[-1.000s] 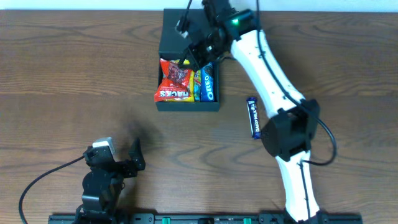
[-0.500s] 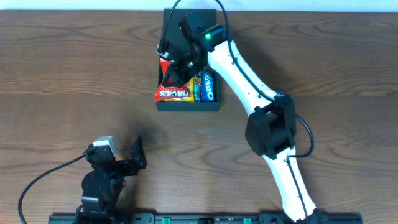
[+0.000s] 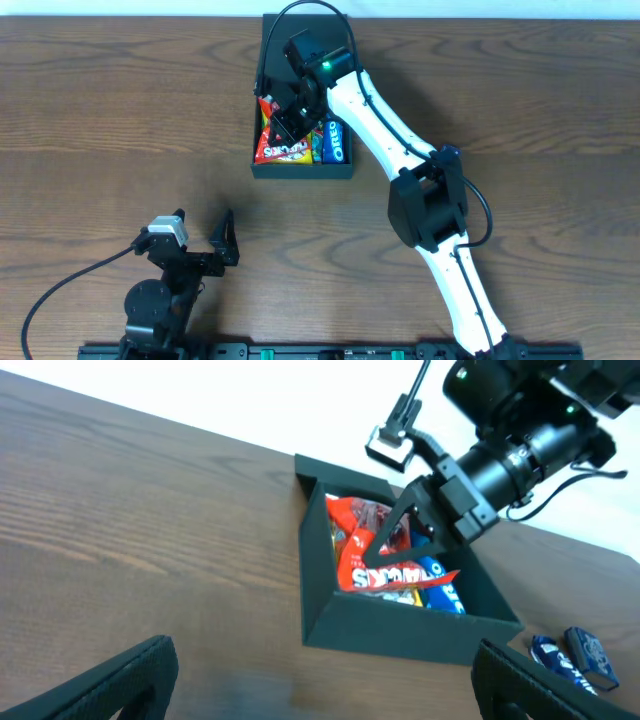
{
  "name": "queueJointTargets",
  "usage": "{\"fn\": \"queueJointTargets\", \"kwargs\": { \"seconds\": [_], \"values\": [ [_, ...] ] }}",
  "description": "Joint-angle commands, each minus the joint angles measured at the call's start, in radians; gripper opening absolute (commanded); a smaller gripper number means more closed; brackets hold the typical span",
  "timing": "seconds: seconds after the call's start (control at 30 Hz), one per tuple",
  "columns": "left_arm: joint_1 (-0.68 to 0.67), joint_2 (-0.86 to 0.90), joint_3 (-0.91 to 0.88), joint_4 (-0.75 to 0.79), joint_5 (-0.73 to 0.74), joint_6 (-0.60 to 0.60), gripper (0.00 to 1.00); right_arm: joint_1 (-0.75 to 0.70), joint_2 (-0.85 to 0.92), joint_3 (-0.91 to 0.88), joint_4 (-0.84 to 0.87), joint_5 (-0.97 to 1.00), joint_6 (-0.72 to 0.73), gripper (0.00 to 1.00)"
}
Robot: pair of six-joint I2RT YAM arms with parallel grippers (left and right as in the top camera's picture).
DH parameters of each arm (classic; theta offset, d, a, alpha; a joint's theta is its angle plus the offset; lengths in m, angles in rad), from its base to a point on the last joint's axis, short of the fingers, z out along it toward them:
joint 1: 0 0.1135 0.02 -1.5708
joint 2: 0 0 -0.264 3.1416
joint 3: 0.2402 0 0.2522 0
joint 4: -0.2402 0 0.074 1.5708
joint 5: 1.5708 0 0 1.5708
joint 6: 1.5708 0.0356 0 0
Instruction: Pack container
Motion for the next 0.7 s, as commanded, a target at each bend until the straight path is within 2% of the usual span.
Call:
{"fn": "queueJointTargets", "kwargs": {
  "seconds": [0.0, 0.17, 0.23, 0.3, 0.37, 0.4, 0.5, 0.67],
  "values": [
    [0.002, -0.005, 0.018, 0.012, 0.014, 0.003, 0.95, 0.012, 0.008, -0.002, 0.000, -0.015, 0.002, 0.06],
    [0.002, 0.050, 0.106, 0.011, 0.014, 0.053, 0.95, -0.019, -0.055, 0.080, -0.044, -0.138, 0.001, 0.13],
    [0.002, 0.143, 0.171, 0.011, 0.014, 0.130, 0.95, -0.063, -0.114, 0.142, -0.058, -0.112, 0.001, 0.33],
    [0.002, 0.253, 0.232, 0.011, 0.016, 0.174, 0.95, -0.116, -0.168, 0.167, -0.056, -0.076, 0.001, 0.43],
    [0.002, 0.367, 0.291, 0.011, 0.033, 0.180, 0.95, -0.172, -0.218, 0.171, -0.057, -0.044, 0.002, 0.61],
    [0.002, 0.467, 0.339, 0.010, 0.069, 0.180, 0.95, -0.216, -0.251, 0.171, -0.058, -0.011, 0.014, 0.64],
    [-0.002, 0.676, 0.434, 0.008, 0.155, 0.180, 0.95, -0.308, -0.310, 0.171, -0.073, 0.053, 0.020, 0.72],
    [-0.090, 1.000, 0.609, 0.004, 0.202, 0.201, 0.95, -0.452, -0.373, 0.171, -0.108, 0.114, 0.030, 0.76]
  ]
}}
